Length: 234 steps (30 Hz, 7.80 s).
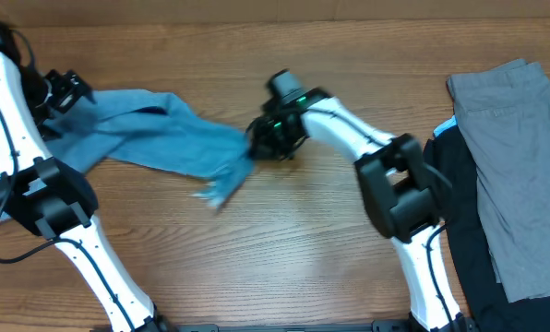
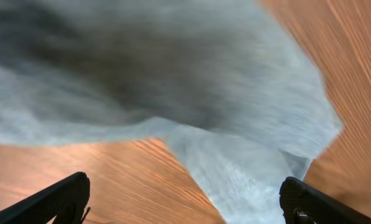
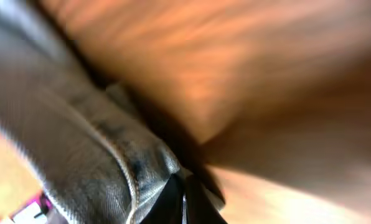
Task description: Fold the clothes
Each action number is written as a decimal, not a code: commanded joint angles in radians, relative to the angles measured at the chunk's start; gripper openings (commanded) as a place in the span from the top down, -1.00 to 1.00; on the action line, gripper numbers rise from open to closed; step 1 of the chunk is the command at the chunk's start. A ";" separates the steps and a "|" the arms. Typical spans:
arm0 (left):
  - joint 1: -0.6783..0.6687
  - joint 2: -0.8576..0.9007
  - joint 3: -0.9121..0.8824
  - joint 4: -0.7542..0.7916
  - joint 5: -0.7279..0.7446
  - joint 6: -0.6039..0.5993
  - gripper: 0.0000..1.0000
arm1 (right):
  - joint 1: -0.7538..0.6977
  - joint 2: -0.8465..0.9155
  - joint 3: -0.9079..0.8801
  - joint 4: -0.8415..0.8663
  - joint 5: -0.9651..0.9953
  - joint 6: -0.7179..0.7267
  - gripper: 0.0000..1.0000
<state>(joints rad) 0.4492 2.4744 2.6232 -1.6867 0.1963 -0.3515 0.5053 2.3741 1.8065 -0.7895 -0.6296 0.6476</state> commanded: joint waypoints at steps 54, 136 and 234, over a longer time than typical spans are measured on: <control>-0.348 -0.475 -0.350 -0.003 -0.229 -0.082 -1.00 | -0.616 -0.125 0.635 -0.840 0.371 -0.412 -1.00; 0.043 -0.559 -0.689 0.327 -0.196 -0.014 -1.00 | -0.471 -0.122 0.455 -0.755 0.335 -0.420 -1.00; -0.246 -0.200 -1.091 0.515 -0.240 0.002 0.40 | -0.153 0.253 0.742 -0.423 1.051 -0.531 0.93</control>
<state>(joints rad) 0.1772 2.1792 1.5642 -1.1954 0.0292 -0.3382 0.3531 2.6305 2.5217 -1.2087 0.4301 0.1009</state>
